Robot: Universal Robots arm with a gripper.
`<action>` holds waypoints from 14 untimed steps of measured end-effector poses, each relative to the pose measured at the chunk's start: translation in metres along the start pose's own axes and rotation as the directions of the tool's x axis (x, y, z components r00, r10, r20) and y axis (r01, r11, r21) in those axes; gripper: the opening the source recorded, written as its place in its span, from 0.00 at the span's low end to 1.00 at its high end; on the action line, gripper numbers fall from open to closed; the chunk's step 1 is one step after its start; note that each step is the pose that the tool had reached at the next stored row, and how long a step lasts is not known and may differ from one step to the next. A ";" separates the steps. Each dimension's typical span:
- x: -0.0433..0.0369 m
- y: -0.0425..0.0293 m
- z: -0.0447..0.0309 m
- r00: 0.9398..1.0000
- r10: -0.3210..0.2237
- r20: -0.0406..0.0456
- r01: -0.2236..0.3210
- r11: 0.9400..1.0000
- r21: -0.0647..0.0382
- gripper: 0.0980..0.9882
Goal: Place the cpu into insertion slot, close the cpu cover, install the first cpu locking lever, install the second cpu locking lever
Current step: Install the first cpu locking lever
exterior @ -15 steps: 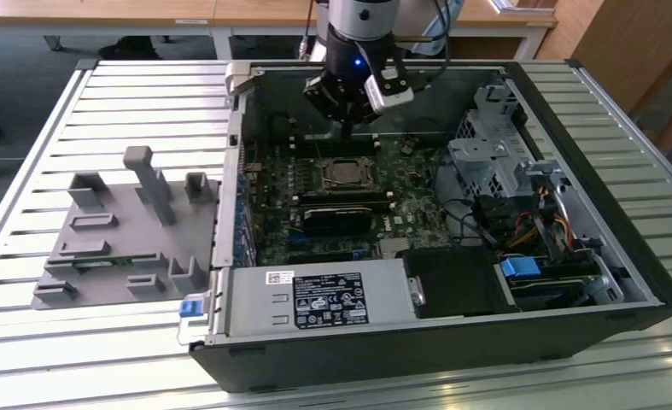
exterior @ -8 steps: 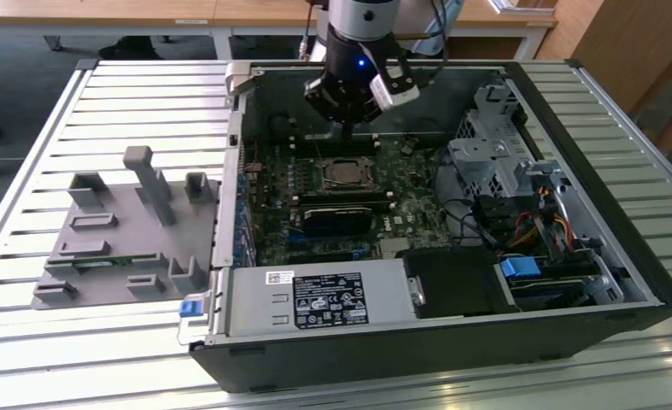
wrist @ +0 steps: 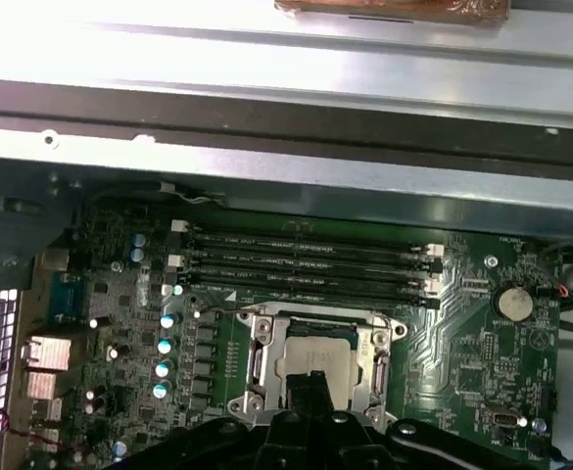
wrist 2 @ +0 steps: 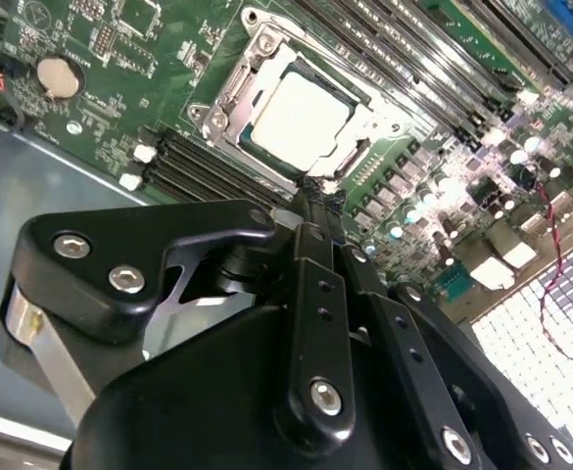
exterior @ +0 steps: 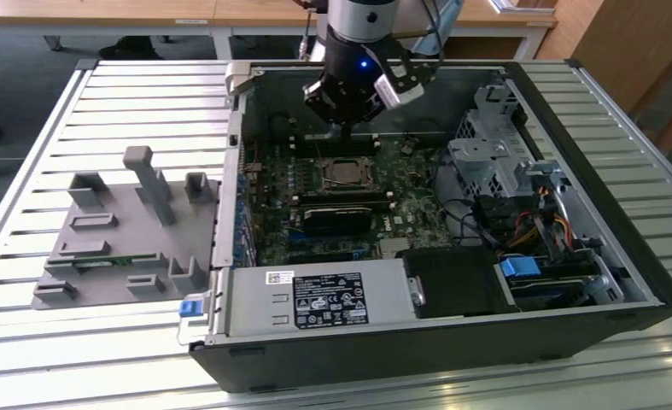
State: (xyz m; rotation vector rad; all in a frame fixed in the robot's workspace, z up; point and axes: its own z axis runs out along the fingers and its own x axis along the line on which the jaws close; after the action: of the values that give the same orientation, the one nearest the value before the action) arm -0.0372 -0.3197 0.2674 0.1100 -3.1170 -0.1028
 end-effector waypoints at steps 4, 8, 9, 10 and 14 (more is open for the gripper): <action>0.0107 0.0008 0.0014 1.000 -0.001 0.009 0.001 1.000 0.001 0.01; 0.0220 0.0021 0.0025 1.000 0.001 0.012 -0.001 1.000 0.000 0.01; 0.0245 0.0026 0.0028 1.000 0.002 0.013 -0.002 1.000 0.000 0.01; 0.0264 0.0033 0.0029 1.000 0.004 0.014 -0.004 1.000 0.000 0.01; 0.0315 0.0051 0.0041 1.000 0.024 0.019 -0.024 1.000 0.000 0.01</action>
State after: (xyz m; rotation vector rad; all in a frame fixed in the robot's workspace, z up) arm -0.0691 -0.3166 0.2642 0.0720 -3.1359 -0.1044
